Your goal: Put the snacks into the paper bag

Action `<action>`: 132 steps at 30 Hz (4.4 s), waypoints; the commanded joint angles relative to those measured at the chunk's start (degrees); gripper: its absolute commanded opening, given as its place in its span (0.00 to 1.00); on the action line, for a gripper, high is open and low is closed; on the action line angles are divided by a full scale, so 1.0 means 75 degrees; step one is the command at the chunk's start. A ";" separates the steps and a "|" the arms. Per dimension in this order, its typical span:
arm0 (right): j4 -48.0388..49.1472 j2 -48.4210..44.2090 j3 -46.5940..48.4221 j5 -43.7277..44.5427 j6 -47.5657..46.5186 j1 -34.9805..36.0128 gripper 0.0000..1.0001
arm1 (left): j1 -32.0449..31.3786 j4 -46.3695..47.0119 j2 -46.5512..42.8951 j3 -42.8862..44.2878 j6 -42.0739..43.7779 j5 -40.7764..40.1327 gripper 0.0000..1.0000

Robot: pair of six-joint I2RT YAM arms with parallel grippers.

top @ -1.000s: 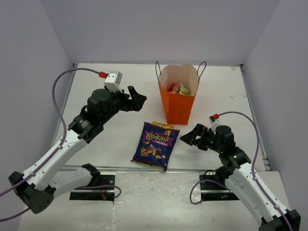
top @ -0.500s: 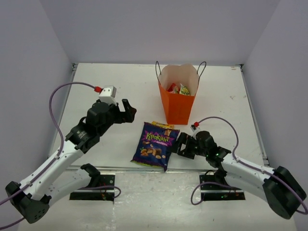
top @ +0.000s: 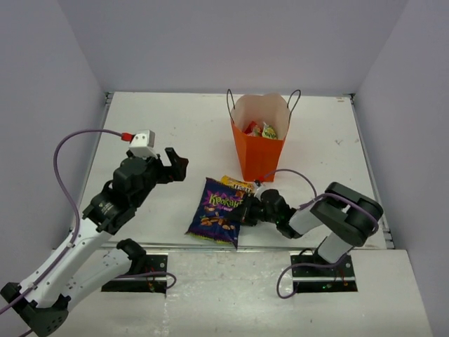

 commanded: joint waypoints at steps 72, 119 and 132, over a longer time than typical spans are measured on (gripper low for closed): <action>-1.0608 -0.1242 1.3521 0.4549 -0.7836 -0.2332 0.99 | 0.0026 0.0462 -0.0139 -0.0715 -0.0298 0.0493 1.00; -1.1100 -0.7734 0.4100 0.2264 -0.4450 -0.2332 0.99 | -0.0009 0.5244 0.7735 -0.0024 -0.0919 0.4291 0.87; -1.1229 -0.8098 0.4229 0.2404 -0.4450 -0.2332 0.99 | -0.0185 0.4774 0.8861 0.0469 -0.0907 0.5307 0.00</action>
